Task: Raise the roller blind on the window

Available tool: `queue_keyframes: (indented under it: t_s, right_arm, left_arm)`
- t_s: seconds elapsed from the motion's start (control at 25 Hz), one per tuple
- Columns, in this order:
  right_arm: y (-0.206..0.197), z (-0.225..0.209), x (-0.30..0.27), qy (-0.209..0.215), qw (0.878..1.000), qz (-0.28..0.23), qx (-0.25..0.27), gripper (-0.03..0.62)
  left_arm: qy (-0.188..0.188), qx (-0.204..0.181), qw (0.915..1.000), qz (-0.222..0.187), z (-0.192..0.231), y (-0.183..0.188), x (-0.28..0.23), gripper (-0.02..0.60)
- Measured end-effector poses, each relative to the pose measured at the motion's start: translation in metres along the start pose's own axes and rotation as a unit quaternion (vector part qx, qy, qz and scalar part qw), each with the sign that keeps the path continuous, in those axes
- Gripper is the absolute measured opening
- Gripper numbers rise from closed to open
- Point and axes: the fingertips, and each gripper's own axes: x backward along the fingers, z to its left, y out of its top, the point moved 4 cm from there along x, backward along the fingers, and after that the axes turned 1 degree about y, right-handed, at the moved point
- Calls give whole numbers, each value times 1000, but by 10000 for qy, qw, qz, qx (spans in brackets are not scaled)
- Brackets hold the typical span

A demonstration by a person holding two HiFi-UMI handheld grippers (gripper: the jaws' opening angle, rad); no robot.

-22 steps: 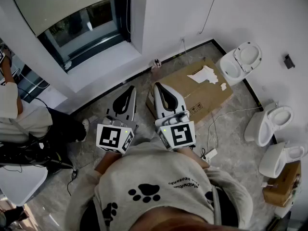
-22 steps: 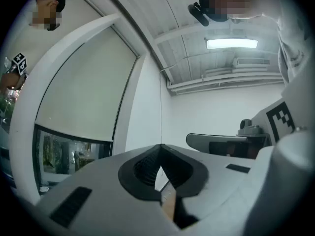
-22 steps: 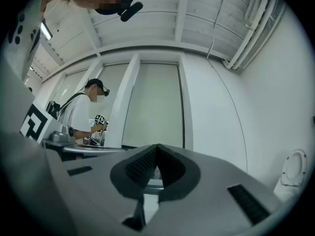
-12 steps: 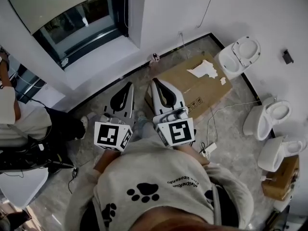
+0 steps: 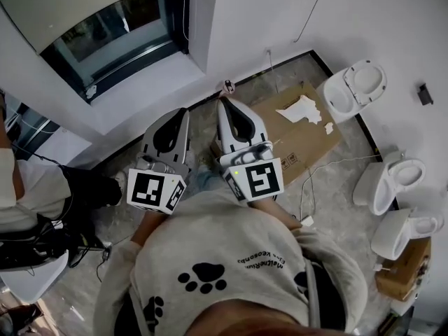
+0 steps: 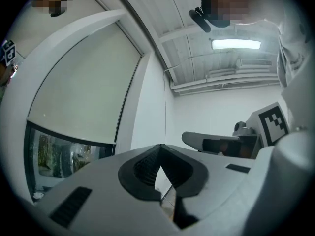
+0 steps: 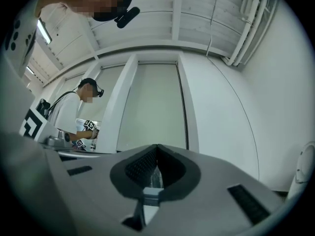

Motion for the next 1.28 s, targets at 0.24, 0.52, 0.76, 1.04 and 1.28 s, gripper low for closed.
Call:
queue_keyframes:
  t_s: [0.24,0.52,0.76,1.04,1.28]
  right_arm:
    - [-6,-38,-65,172,9998,-27,-41,9]
    - [-21,-96,-136,219,9997,-2,-94,9]
    - [-33,-129,-184,333,9994,-16,-131,9]
    - [-55,-144,-201,411,9985,252,-273,9]
    - [-68,-146,-210,435,9977,420,-313,9]
  left_arm:
    - [165,7,9999,4,40,4,-60,9]
    - [415,-6,9991,4,85,1,-132,9]
    - [544,-61,9985,-36,112,-3,-181,9]
    - [576,53,9982,129,123,-17,-207,9]
    - [520,126,9983,211,131,-26,-219,9]
